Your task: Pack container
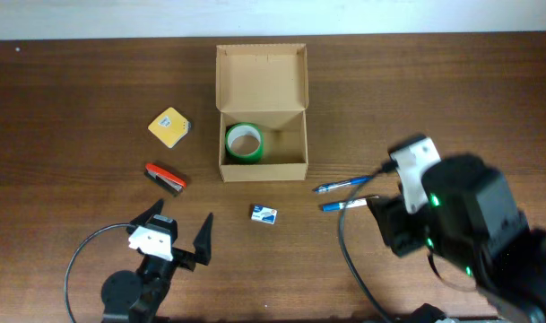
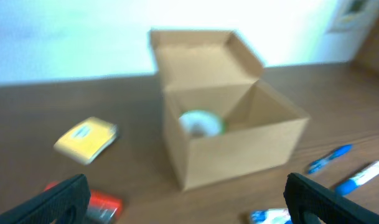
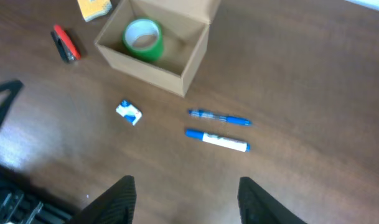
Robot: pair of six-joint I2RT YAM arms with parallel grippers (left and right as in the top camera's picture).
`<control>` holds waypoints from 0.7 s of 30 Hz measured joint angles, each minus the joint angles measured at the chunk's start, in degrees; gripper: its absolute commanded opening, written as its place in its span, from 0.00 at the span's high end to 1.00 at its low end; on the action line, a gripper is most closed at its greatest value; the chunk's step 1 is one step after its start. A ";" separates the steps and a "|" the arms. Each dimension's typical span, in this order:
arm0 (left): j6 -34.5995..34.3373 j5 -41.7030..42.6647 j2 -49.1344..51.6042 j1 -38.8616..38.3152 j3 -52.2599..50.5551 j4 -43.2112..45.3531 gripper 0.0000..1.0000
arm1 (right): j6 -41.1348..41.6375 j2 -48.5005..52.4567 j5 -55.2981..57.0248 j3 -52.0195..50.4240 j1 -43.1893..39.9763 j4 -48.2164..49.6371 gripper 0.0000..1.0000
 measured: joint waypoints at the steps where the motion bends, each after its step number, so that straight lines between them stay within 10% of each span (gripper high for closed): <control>1: 0.00 1.44 0.00 0.00 0.00 0.83 0.01 | -0.11 -1.90 0.00 -2.78 0.00 0.63 0.39; 5: -0.02 5.25 0.44 0.00 0.07 1.51 0.01 | -0.11 -6.54 -0.02 -11.45 0.00 1.38 0.32; 7: -0.02 6.01 2.19 0.00 0.96 1.40 0.00 | 0.55 -7.10 -0.11 -13.75 0.00 1.42 0.01; 21: 2.01 3.61 39.87 0.00 34.62 -11.02 0.00 | 0.72 -5.09 -0.02 -16.24 0.00 2.25 0.01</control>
